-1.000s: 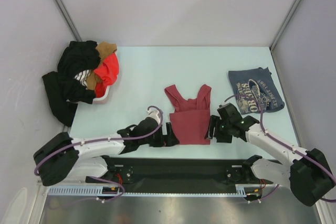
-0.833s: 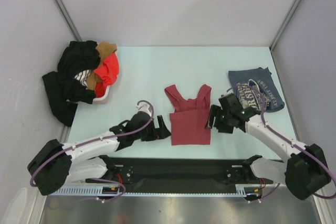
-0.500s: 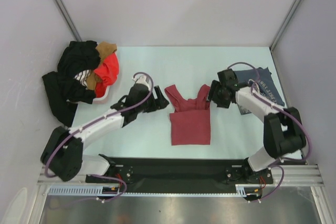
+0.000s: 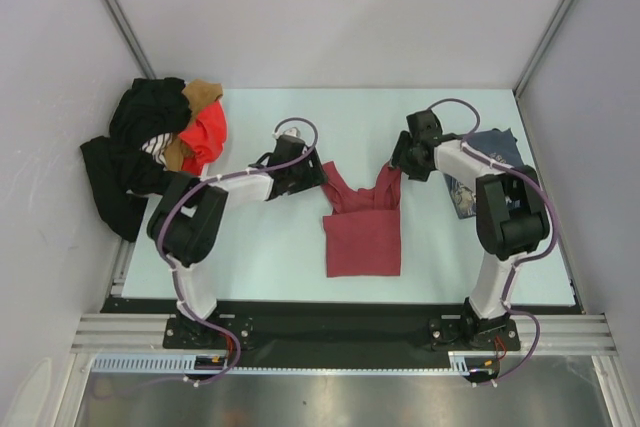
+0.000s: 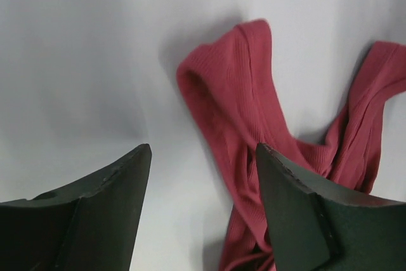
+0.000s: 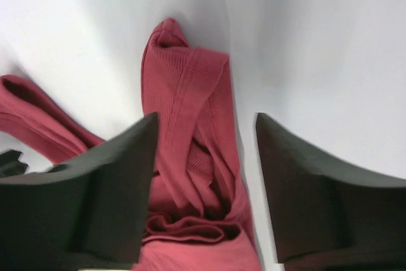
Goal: Fold and stack the tank tops
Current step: Fold the tank top
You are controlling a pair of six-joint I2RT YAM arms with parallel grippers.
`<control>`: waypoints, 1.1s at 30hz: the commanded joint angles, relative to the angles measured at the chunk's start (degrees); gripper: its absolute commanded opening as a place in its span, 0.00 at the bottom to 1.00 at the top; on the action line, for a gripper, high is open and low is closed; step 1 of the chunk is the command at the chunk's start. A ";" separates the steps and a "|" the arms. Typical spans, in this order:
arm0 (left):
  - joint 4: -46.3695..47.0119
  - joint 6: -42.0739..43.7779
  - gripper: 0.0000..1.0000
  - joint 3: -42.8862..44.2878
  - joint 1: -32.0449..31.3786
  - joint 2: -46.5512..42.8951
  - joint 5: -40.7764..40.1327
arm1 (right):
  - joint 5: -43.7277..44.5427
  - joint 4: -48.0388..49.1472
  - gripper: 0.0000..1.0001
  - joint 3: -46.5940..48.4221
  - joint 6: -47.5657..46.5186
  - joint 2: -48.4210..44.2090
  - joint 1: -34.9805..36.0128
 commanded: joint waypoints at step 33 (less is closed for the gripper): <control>7.96 -0.56 0.17 29.73 -0.18 25.59 18.75 | -21.11 10.72 0.24 8.95 -3.73 14.08 1.11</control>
